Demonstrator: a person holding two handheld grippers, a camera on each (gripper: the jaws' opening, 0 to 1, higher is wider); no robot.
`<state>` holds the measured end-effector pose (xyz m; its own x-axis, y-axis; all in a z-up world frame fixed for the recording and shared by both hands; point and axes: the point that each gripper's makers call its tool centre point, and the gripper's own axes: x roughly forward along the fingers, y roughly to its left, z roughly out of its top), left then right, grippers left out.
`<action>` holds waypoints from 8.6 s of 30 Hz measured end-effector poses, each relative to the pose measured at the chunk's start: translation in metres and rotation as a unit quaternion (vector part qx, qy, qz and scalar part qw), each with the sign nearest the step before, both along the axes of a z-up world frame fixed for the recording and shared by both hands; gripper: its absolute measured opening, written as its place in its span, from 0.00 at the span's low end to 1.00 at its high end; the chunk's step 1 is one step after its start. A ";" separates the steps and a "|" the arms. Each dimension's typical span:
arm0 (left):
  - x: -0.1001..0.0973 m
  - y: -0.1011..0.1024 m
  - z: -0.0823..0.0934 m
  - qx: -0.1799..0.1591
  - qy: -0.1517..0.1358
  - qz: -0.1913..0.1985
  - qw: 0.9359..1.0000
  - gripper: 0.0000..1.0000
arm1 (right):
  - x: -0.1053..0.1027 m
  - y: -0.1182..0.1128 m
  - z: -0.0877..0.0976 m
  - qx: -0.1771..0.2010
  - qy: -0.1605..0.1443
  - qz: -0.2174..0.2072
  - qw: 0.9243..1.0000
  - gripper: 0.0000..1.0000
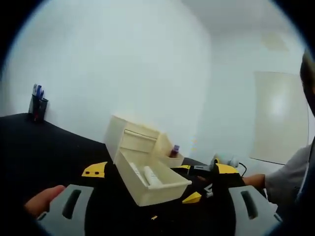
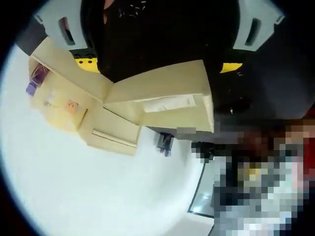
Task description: Open the drawer, pick up the cosmetic bottles from the table one by one, place them into the drawer, release the gripper, close the drawer, and move the gripper away
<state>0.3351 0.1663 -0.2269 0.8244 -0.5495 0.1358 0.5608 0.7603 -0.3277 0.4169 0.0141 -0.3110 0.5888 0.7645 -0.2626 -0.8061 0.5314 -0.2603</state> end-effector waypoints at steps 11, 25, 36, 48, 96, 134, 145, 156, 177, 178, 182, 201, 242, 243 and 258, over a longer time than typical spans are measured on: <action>-0.001 -0.002 0.000 -0.001 -0.001 0.000 1.000 0.79 | 0.016 0.002 0.001 -0.004 0.001 -0.008 1.000 0.90; -0.002 0.000 0.001 -0.002 -0.002 0.000 1.000 0.79 | 0.019 0.003 0.008 -0.021 -0.031 -0.006 0.999 0.93; -0.002 0.000 0.004 -0.003 -0.008 0.000 1.000 0.78 | 0.018 -0.002 0.016 -0.032 -0.088 -0.033 0.995 0.93; -0.004 0.000 0.004 -0.006 -0.010 0.001 1.000 0.77 | 0.030 0.002 0.034 -0.059 -0.156 -0.036 0.985 0.93; -0.004 -0.002 0.005 -0.003 -0.013 -0.001 1.000 0.75 | 0.108 -0.009 0.033 -0.044 -0.129 -0.104 0.985 0.91; -0.004 0.004 0.005 0.002 -0.010 0.001 1.000 0.73 | 0.155 -0.009 0.043 -0.079 -0.159 -0.160 0.971 0.88; -0.002 0.001 0.004 0.003 -0.011 0.001 1.000 0.73 | 0.171 -0.011 0.043 -0.086 -0.159 -0.178 0.967 0.88; -0.003 -0.002 0.003 0.002 -0.012 0.000 1.000 0.72 | 0.179 -0.015 0.043 -0.087 -0.155 -0.196 0.964 0.88; 0.004 0.000 -0.003 0.008 0.000 0.008 1.000 0.72 | 0.101 -0.029 0.078 -0.003 -0.136 -0.141 0.981 0.85; 0.004 0.000 -0.004 0.010 0.001 0.009 1.000 0.72 | 0.095 -0.028 0.083 -0.001 -0.139 -0.137 0.981 0.85; 0.005 0.002 -0.009 0.007 0.010 0.013 1.000 0.72 | 0.069 -0.022 0.096 0.025 -0.133 -0.124 0.983 0.82; 0.004 0.010 -0.016 0.025 0.033 0.022 0.999 0.71 | -0.124 0.004 0.235 0.316 -0.091 0.118 0.937 0.84; -0.024 -0.023 -0.084 0.104 0.273 0.210 0.933 0.37 | -0.092 -0.011 0.103 0.096 -0.029 0.051 0.994 0.44; -0.023 -0.020 -0.084 0.109 0.275 0.219 0.930 0.37 | -0.090 -0.008 0.105 0.096 -0.029 0.052 0.994 0.42; -0.024 -0.021 -0.104 0.196 0.259 0.319 0.890 0.30 | -0.055 0.054 0.110 0.081 0.005 0.062 0.995 0.33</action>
